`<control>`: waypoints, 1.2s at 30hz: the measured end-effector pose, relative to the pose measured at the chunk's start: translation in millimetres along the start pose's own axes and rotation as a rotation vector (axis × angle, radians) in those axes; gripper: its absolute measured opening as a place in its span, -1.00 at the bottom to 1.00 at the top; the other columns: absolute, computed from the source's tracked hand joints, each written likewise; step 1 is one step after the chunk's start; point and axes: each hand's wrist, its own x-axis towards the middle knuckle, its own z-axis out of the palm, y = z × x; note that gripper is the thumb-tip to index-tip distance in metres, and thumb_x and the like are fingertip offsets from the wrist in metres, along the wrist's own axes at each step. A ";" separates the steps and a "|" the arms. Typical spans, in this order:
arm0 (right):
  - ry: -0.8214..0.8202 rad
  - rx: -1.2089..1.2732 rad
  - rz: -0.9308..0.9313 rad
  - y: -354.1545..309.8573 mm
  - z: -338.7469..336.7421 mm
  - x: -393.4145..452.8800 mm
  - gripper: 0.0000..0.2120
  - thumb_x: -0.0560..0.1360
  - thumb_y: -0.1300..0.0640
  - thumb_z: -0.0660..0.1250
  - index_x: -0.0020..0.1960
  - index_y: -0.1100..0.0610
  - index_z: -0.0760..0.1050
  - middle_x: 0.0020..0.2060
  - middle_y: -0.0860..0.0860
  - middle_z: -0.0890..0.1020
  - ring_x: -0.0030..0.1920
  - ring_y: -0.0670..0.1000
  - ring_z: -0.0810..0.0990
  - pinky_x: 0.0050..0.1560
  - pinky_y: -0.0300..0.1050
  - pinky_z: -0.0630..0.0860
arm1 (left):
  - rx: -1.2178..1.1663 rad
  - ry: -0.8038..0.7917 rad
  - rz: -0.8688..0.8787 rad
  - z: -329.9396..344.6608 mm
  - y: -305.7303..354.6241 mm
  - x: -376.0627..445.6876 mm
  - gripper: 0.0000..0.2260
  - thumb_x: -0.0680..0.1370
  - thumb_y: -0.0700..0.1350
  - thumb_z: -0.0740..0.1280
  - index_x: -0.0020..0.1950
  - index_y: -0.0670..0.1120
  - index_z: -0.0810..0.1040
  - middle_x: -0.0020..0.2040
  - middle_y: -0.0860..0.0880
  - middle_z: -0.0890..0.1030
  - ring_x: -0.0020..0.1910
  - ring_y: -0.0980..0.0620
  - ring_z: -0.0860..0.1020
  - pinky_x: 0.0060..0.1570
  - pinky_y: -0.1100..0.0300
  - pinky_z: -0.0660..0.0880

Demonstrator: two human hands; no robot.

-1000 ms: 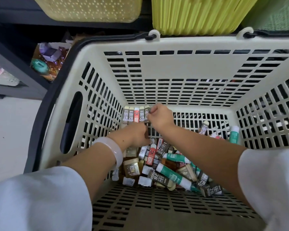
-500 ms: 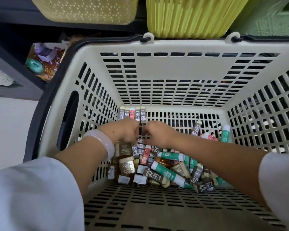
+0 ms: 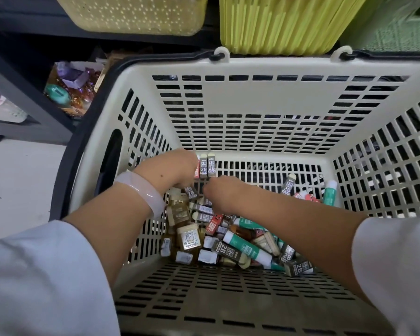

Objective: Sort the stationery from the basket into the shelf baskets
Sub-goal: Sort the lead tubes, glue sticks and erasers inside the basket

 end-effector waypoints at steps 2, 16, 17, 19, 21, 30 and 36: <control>0.062 0.057 0.007 1.9 5.8 -0.9 -0.87 0.45 0.18 0.33 -0.16 0.14 0.37 -0.35 -0.01 0.37 -0.28 0.00 0.44 -0.29 -0.16 0.41 | -0.015 0.060 -0.040 -2.7 -2.2 2.5 -0.82 0.53 -0.28 0.27 0.12 -0.17 0.50 0.02 -0.10 0.52 -0.07 -0.03 0.46 -0.04 0.19 0.44; 0.424 0.959 0.585 38.6 11.9 21.4 -0.80 0.47 0.26 0.26 -0.33 0.24 0.46 -0.39 0.08 0.51 -0.38 0.05 0.53 -0.35 -0.11 0.51 | -0.297 0.048 -0.084 10.3 -1.8 9.9 -0.82 0.55 -0.23 0.26 0.15 -0.19 0.51 0.00 -0.09 0.48 -0.06 -0.02 0.44 -0.08 0.24 0.37; 0.458 1.048 0.574 37.8 13.4 22.7 -0.90 0.49 0.28 0.26 -0.17 0.27 0.53 -0.29 0.11 0.55 -0.27 0.10 0.60 -0.20 -0.04 0.58 | -0.330 0.052 -0.093 9.9 -2.4 10.2 -0.81 0.55 -0.22 0.27 0.15 -0.19 0.51 0.01 -0.09 0.49 -0.07 -0.02 0.44 -0.08 0.24 0.37; 0.513 1.317 0.565 39.6 15.5 19.1 -0.83 0.49 0.31 0.28 0.08 0.24 0.48 -0.14 0.14 0.57 -0.08 0.16 0.63 0.01 0.03 0.59 | -0.400 0.055 -0.094 8.6 -2.5 9.6 -0.80 0.54 -0.21 0.28 0.15 -0.20 0.52 0.00 -0.11 0.50 -0.08 -0.02 0.44 -0.08 0.23 0.37; 0.535 1.447 0.528 44.9 18.8 11.5 -0.81 0.49 0.35 0.24 0.09 0.22 0.44 -0.03 0.17 0.55 -0.03 0.15 0.62 0.04 0.04 0.58 | -0.461 0.044 -0.084 8.1 -1.0 9.1 -0.79 0.54 -0.22 0.29 0.15 -0.23 0.54 0.00 -0.15 0.54 -0.08 -0.02 0.46 -0.04 0.17 0.42; 0.426 1.025 0.140 43.4 15.3 -18.0 -0.83 0.50 0.14 0.33 0.08 0.13 0.53 -0.12 -0.02 0.59 -0.14 -0.07 0.54 -0.10 -0.25 0.52 | -0.936 0.072 -0.074 11.6 -0.6 13.7 -0.92 0.51 -0.30 0.31 -0.07 -0.14 0.53 -0.12 -0.12 0.54 -0.20 0.03 0.53 -0.09 0.17 0.54; 0.604 1.133 0.577 59.4 24.7 -15.2 -0.91 0.51 0.12 0.33 -0.09 0.14 0.49 -0.29 -0.05 0.52 -0.34 -0.07 0.50 -0.38 -0.25 0.46 | -0.306 0.025 0.184 36.8 7.4 12.3 -0.93 0.51 -0.20 0.32 -0.01 -0.11 0.51 -0.05 -0.02 0.54 -0.04 0.01 0.53 -0.05 0.26 0.46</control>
